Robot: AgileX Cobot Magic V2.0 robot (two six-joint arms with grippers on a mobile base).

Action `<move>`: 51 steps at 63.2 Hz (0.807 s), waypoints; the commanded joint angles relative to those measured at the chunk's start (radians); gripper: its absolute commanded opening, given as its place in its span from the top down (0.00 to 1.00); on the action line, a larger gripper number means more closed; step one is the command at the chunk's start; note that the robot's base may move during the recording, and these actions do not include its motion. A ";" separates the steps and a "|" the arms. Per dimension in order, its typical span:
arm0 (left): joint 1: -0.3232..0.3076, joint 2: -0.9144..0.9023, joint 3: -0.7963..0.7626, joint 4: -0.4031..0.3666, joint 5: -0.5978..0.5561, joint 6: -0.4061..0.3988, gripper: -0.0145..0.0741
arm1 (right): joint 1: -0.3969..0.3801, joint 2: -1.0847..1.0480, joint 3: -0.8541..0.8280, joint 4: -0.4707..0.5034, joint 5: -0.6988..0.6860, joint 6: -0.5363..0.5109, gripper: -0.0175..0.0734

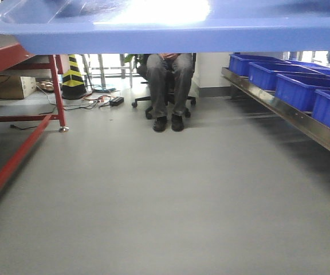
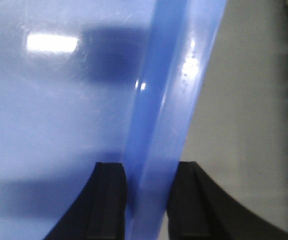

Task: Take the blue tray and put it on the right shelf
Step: 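Hold the tray raised while the base drives to the steel shelf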

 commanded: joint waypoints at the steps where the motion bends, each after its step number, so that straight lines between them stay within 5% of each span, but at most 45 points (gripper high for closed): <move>1: -0.016 -0.044 -0.032 -0.094 0.068 0.028 0.89 | 0.011 -0.032 -0.039 0.027 -0.010 -0.031 0.78; 51: -0.016 -0.044 -0.032 -0.095 0.068 0.028 0.89 | 0.011 -0.032 -0.039 0.027 -0.011 -0.031 0.78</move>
